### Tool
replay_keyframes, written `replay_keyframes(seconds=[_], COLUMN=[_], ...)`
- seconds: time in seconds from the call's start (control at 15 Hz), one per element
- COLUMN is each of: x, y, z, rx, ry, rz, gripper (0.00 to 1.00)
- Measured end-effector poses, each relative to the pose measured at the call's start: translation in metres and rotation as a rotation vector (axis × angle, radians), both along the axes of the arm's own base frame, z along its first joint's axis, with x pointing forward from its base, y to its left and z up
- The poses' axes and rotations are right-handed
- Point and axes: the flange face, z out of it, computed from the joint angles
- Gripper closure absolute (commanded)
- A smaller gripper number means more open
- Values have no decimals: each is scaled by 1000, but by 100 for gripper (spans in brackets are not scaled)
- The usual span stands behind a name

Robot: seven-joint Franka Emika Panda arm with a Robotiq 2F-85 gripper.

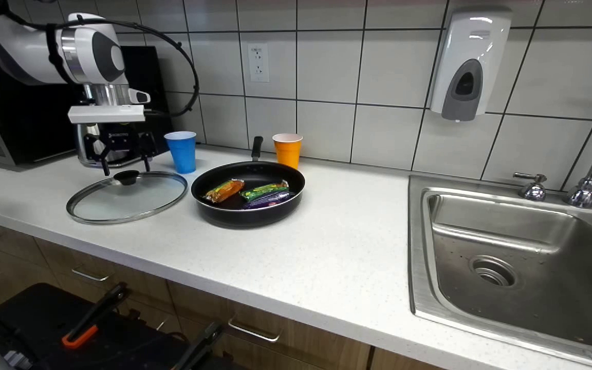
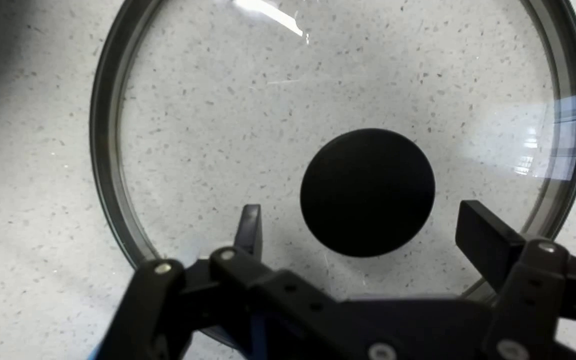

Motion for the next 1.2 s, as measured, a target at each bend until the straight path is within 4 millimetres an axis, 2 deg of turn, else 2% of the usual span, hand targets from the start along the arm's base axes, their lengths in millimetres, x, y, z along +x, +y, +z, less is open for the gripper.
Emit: replay_keyframes(seconds=[0.47, 0.73, 1.2], x=[-2, 5, 5], y=[-1, -11, -11], z=[-2, -2, -1], rx=[-1, -8, -7], ry=[5, 3, 1], rz=[-2, -29, -29], gripper=[0, 0, 0])
